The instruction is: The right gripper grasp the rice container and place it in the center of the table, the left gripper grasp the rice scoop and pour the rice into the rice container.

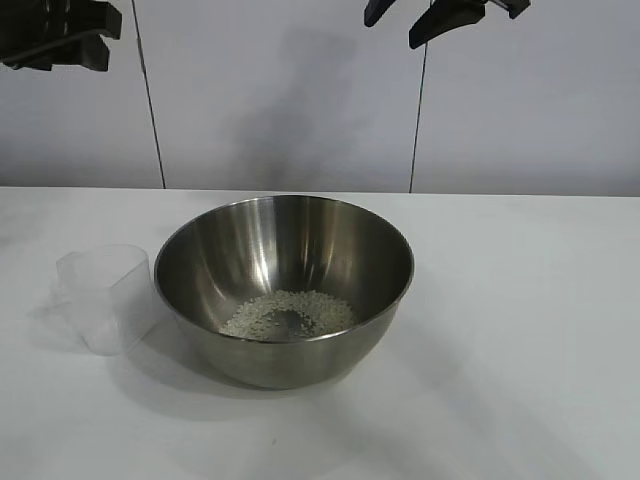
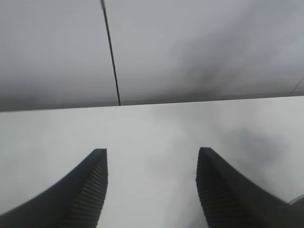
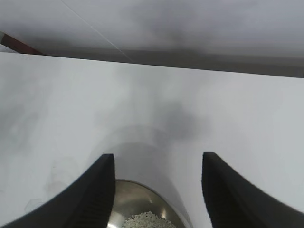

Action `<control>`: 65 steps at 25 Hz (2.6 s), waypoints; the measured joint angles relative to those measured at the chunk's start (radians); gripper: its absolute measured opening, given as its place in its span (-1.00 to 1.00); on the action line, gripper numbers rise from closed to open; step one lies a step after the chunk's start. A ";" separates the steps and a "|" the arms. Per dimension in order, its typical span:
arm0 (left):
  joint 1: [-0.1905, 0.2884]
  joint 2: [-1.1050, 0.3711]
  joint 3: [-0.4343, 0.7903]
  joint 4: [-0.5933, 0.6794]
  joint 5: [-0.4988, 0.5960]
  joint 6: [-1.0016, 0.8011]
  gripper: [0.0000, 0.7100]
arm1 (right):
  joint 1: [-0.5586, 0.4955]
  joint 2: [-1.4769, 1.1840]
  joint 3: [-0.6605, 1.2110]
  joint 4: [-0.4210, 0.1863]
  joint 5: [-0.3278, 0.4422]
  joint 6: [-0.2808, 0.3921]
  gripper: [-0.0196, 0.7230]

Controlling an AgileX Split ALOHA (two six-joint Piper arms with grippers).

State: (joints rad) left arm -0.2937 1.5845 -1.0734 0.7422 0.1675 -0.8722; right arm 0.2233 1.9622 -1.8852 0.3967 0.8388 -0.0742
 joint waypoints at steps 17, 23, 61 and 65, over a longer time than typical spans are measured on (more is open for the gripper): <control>-0.070 0.033 -0.288 -0.976 0.535 0.907 0.14 | 0.000 0.000 0.000 0.001 -0.043 -0.001 0.07; -0.028 0.097 -0.302 -0.981 0.569 0.878 0.14 | 0.000 0.000 0.000 0.001 -0.046 -0.001 0.07; -0.026 0.112 -0.302 -0.981 0.587 0.803 0.55 | 0.000 0.000 0.032 0.009 0.395 0.001 0.07; -0.026 0.112 -0.302 -0.981 0.587 0.803 0.55 | 0.000 0.000 0.035 0.009 0.396 0.002 0.07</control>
State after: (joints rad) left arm -0.3200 1.6967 -1.3753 -0.2388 0.7545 -0.0694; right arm 0.2233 1.9622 -1.8501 0.4054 1.2346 -0.0723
